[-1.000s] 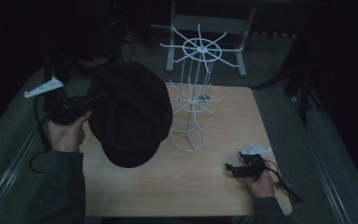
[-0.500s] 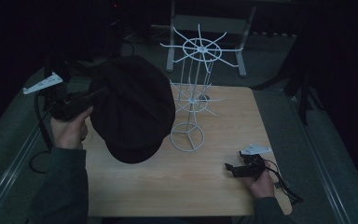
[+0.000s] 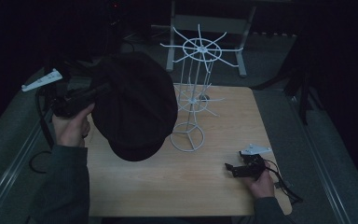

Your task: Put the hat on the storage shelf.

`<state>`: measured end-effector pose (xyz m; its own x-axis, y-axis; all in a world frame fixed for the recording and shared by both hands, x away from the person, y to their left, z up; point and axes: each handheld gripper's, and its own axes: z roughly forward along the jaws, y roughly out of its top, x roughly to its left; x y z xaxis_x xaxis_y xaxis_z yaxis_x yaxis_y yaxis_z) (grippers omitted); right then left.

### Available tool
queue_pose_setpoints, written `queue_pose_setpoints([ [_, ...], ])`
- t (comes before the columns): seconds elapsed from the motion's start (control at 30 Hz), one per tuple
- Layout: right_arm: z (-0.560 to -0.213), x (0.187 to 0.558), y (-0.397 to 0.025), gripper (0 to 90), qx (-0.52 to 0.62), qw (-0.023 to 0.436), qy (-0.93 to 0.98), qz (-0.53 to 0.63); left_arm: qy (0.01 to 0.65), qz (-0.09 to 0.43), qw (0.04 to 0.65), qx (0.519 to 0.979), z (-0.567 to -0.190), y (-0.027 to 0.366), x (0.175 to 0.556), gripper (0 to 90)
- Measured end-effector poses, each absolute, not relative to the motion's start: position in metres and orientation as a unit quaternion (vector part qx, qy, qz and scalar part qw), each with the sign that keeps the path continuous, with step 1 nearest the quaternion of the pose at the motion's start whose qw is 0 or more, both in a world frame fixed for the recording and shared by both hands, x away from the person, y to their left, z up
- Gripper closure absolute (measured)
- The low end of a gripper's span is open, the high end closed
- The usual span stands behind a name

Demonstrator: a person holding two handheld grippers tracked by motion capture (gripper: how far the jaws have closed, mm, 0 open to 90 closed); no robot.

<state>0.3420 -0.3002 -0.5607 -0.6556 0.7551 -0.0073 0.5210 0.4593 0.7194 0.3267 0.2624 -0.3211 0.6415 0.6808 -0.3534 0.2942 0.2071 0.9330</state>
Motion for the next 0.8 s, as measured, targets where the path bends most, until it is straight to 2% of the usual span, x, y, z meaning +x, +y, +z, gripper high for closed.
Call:
queue_pose_setpoints([
  [0.8,-0.561,0.342,-0.3,12.4,0.382,0.165,0.838,0.354,0.374,0.127,0.699,0.597,-0.304,0.255,0.329,77.3],
])
